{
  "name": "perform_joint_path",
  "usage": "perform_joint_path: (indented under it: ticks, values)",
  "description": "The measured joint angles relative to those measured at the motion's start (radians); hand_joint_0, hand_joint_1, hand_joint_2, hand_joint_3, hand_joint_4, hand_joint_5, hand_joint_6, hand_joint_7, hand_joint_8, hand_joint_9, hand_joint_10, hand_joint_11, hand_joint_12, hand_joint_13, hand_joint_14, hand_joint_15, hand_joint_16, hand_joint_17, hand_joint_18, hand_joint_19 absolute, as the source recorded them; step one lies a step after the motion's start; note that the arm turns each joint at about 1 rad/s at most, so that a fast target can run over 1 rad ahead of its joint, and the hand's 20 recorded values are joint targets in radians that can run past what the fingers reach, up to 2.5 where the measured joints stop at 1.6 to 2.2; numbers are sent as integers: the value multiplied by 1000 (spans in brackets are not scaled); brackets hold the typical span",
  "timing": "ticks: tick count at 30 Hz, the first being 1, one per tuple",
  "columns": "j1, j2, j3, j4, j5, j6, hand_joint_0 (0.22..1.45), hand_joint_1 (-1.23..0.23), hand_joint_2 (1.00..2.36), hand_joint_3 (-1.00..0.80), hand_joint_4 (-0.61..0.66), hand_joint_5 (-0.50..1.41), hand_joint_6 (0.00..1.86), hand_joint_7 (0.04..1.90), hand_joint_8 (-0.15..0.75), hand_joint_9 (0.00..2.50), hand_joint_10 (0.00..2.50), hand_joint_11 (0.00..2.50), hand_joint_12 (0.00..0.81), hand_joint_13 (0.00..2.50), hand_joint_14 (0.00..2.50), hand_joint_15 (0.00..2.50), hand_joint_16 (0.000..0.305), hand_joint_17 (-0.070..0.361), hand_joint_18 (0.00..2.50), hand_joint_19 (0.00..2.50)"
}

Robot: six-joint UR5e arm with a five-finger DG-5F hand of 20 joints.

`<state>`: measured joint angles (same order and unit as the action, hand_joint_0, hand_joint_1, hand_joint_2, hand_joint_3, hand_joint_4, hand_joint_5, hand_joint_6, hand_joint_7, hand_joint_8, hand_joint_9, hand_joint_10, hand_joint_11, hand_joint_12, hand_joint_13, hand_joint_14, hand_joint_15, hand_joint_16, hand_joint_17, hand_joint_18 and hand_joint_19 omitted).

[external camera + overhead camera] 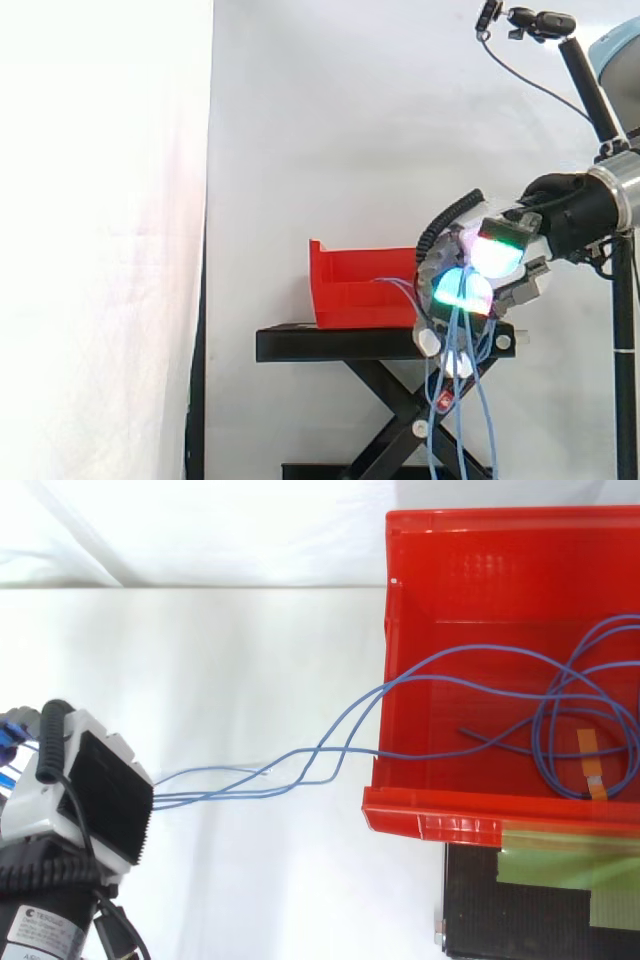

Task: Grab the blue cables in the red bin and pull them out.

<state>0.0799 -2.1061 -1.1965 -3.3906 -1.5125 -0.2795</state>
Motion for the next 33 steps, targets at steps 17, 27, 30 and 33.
perform_joint_path:
  ticks: [17, 27, 30, 33]
  values:
    - [-6, 0, 0, 19, 2, -57, 814, -823, 1000, -1000, -16, 942, 224, 763, 189, 769, 19, 441, 296, 762, 21, 481, 42, 95, 586, 594]
    - [-8, 0, 0, 14, 0, 20, 773, -809, 1000, -1000, 9, 948, 146, 790, 200, 764, 20, 440, 307, 760, 21, 477, 45, 100, 583, 591]
    - [-8, 0, 0, 14, -1, 35, 770, -808, 1000, -1000, 21, 947, 138, 785, 201, 762, 20, 443, 307, 760, 20, 475, 45, 101, 583, 591]
    - [-9, 0, 0, 14, -1, 40, 767, -806, 1000, -1000, 22, 947, 136, 792, 205, 764, 18, 439, 309, 760, 20, 479, 45, 102, 584, 590]
